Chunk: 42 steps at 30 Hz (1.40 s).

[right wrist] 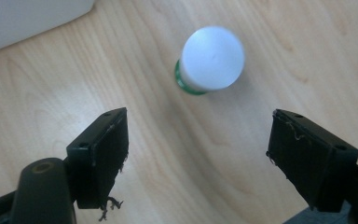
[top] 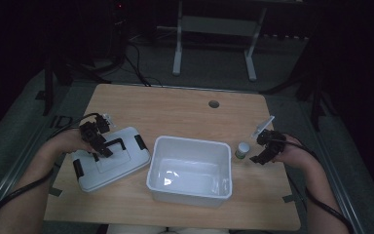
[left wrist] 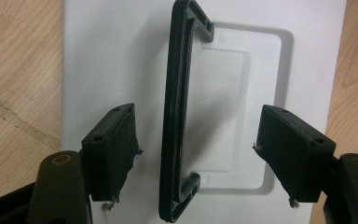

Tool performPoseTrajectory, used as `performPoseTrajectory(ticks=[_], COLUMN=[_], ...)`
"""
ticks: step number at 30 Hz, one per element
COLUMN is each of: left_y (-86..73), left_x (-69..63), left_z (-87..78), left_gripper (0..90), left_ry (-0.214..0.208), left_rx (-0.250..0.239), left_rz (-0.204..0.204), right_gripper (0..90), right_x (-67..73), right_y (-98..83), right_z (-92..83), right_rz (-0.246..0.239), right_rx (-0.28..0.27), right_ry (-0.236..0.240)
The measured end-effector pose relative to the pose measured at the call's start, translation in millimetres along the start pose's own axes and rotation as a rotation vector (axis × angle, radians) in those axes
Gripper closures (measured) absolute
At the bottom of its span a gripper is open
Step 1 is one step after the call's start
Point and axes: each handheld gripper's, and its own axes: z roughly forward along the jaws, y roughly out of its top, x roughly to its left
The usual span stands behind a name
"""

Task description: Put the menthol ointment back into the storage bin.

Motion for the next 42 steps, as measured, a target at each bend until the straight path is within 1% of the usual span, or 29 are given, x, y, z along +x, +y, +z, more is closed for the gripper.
performPoseTrajectory(ticks=[3,5,7,11,12,17,19,20,21,24,26,28,29,31,33,36,38,40,41,42], left_y=[0.0,-0.1,-0.2,0.1,0.2,1.1,0.9,0.6,0.3,-0.6,-1.0,-1.3,-1.4,-1.4,-1.1,-0.7,-0.7,-0.6,-0.4,-0.4], left_x=[0.0,0.0,0.2,-0.1,-0.2,-0.6,-1.0,-1.1,-1.2,-0.7,-0.9,-1.1,-1.2,-1.3,-1.2,-1.9,-1.8,-1.7,-1.8,-1.8], left_z=[-0.1,0.2,0.5,1.0,1.1,1.9,2.3,2.3,2.4,2.0,2.4,3.0,3.4,3.9,4.1,5.1,5.3,5.2,5.2,5.2], left_gripper=[28.6,28.6,28.6,28.6,28.6,28.6,28.6,28.6,28.6,28.6,28.6,28.6,28.6,28.6,28.6,28.6,28.6,28.6,28.6,28.6], left_ry=[-0.001,0.0,-0.004,-0.003,-0.006,-0.002,-0.004,-0.006,-0.004,-0.004,-0.004,-0.006,-0.006,-0.005,-0.006,-0.008,-0.009,-0.009,-0.009,-0.009], left_rx=[0.002,0.007,0.007,0.01,0.011,0.022,0.023,0.023,0.024,0.023,0.028,0.032,0.032,0.033,0.033,0.038,0.038,0.037,0.037,0.037], left_rz=[0.002,0.004,0.004,0.005,0.005,0.012,0.016,0.016,0.013,0.013,0.014,0.015,0.014,0.016,0.019,0.02,0.021,0.02,0.021,0.021], right_gripper=[21.2,21.7,22.6,23.7,23.9,25.1,25.1,25.2,25.2,25.3,27.4,27.4,27.4,27.5,29.4,30.6,34.0,34.6,36.3,36.3], right_x=[-3.3,-4.5,-4.7,-3.3,-2.3,-1.8,-1.5,-0.8,-0.6,-0.7,-0.3,-0.1,0.1,0.3,0.5,0.0,-0.5,-1.6,-2.3,-2.3], right_y=[8.2,13.4,18.6,30.1,33.7,46.5,50.7,52.9,54.6,58.2,59.5,60.4,60.6,60.8,60.6,59.3,58.5,57.6,56.7,56.7], right_z=[-1.7,-1.6,-0.3,5.5,7.1,13.0,15.5,17.6,19.2,22.6,25.0,28.1,29.6,32.3,35.7,40.6,42.6,44.8,48.0,48.0], right_rz=[-0.03,-0.049,-0.066,-0.104,-0.119,-0.152,-0.165,-0.173,-0.185,-0.194,-0.195,-0.204,-0.2,-0.206,-0.205,-0.215,-0.22,-0.223,-0.224,-0.224], right_rx=[0.003,0.009,0.012,0.041,0.056,0.083,0.093,0.105,0.111,0.125,0.134,0.139,0.143,0.154,0.163,0.185,0.187,0.191,0.204,0.204], right_ry=[-0.019,-0.022,-0.007,0.017,0.013,0.025,0.02,0.024,0.016,0.017,0.027,0.03,0.032,0.03,0.038,0.03,0.021,0.019,0.005,0.005])
